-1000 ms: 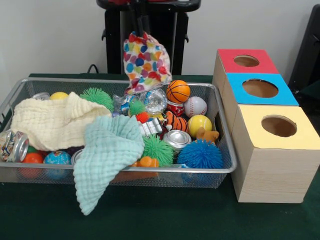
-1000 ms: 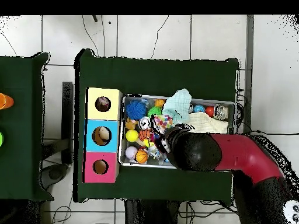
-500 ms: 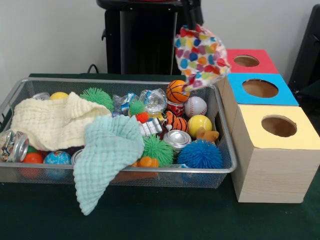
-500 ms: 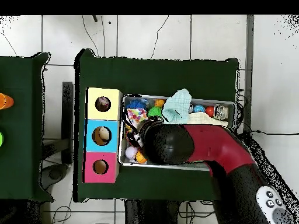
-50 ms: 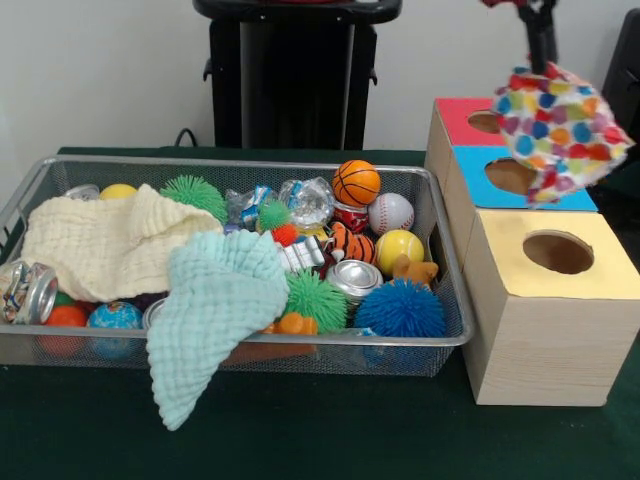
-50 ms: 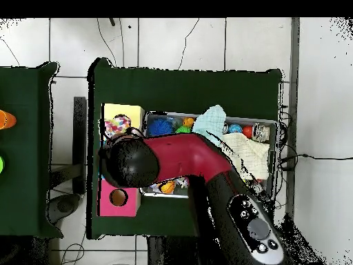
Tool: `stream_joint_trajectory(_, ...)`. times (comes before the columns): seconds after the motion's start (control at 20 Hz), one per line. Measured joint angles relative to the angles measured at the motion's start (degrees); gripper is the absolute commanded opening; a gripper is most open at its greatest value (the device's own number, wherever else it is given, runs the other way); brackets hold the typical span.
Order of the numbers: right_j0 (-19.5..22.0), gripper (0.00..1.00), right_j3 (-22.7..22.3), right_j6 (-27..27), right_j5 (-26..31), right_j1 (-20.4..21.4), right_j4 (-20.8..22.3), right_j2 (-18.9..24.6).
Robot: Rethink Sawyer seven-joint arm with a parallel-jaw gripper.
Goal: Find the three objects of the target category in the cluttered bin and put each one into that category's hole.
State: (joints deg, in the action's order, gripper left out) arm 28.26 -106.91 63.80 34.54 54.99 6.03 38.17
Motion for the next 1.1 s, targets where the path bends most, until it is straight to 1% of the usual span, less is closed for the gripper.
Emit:
stream_joint_trajectory(0.05, -0.89, 0.0, 0.49, 0.12, -0.4, -0.37, 0.0, -0.33)
stream_joint_trajectory(0.1, -2.61, 0.0, 1.62, 0.29, -1.25, -1.22, 0.01, -0.91)
stream_joint_trajectory(0.2, -3.93, 0.0, 2.69, 0.39, -1.82, -2.04, -0.01, -1.29)
stream_joint_trajectory(0.25, -5.2, 0.0, 4.01, 0.42, -2.32, -3.15, 0.0, -1.8)
stream_joint_trajectory(0.4, -6.37, 0.0, 5.8, 0.42, -2.59, -4.61, 0.06, -3.04)
stream_joint_trajectory(0.65, -6.74, 0.0, 7.83, 0.42, -2.6, -6.36, 0.16, -5.76)
stream_joint_trajectory(0.95, -6.51, 0.0, 9.48, 0.42, -2.59, -6.95, 0.38, -8.82)
stream_joint_trajectory(1.1, -6.28, 0.0, 9.84, 0.42, -2.59, -6.95, 0.47, -9.67)
